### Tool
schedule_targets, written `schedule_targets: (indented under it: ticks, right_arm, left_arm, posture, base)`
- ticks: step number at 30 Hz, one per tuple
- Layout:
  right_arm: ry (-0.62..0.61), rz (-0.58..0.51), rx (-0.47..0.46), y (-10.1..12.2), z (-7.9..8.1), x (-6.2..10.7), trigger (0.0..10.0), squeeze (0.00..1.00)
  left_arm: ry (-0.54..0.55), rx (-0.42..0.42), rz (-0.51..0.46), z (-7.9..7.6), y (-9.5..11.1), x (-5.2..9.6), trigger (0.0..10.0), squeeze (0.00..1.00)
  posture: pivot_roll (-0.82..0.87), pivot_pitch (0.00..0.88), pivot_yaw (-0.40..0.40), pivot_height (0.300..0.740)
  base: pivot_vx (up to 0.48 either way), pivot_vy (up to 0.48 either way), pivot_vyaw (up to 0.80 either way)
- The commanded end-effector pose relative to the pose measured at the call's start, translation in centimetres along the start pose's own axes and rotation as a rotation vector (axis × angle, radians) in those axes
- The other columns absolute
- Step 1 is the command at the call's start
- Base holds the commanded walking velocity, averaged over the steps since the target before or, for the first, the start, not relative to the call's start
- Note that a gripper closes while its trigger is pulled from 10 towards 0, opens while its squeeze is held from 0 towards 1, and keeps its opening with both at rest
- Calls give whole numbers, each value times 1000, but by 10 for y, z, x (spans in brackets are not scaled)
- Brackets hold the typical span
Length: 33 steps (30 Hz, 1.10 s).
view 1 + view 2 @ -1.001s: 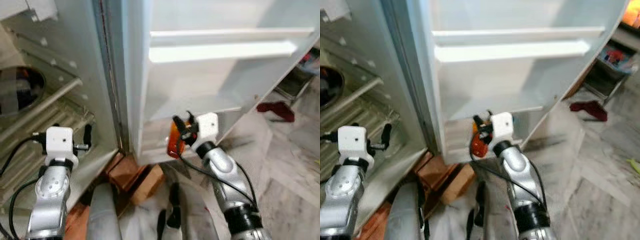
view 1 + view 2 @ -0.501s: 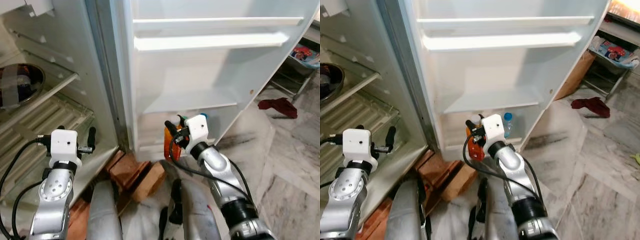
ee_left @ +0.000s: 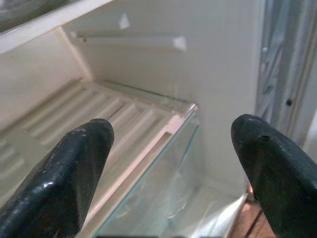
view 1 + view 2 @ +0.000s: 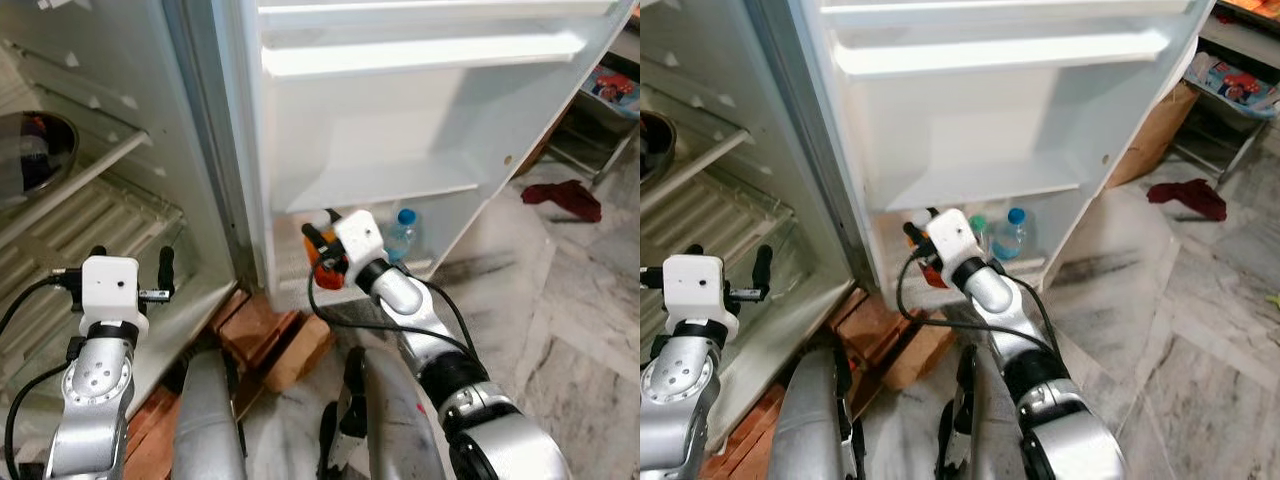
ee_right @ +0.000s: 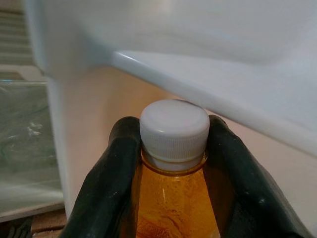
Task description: Restocking fridge
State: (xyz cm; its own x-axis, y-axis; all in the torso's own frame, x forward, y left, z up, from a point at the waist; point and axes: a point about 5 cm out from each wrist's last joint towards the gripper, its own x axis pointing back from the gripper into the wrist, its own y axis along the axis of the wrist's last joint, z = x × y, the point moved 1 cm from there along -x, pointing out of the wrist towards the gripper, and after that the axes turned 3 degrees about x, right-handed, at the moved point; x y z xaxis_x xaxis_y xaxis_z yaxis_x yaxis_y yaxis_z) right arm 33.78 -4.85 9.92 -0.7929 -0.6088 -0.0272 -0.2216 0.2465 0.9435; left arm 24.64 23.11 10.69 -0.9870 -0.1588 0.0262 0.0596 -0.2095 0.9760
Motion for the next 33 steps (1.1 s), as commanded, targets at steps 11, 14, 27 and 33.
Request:
schedule_targets:
  ticks: [11,14,27,33]
  right_arm:
    - [61,-154,468,13,8,-2,10000,0]
    - [46,-146,501,10,8,-2,10000,0]
    - [-130,116,241,-31,-14,15,10000,0]
    - [-205,128,179,-29,-19,11,10000,0]
  left_arm:
    - [28,-41,-11,10,7,5,10000,0]
    - [27,-41,-10,10,8,6,10000,0]
    - [4,-55,2,9,8,8,10000,0]
    - [8,-60,12,12,8,10,10000,0]
  posture:
    - [165,243,-63,580]
    - [170,253,-60,580]
    - [179,273,-54,580]
    - [185,280,-53,580]
  base:
    - [0,0,0]
    - [0,0,0]
    - [0,0,0]
    - [0,0,0]
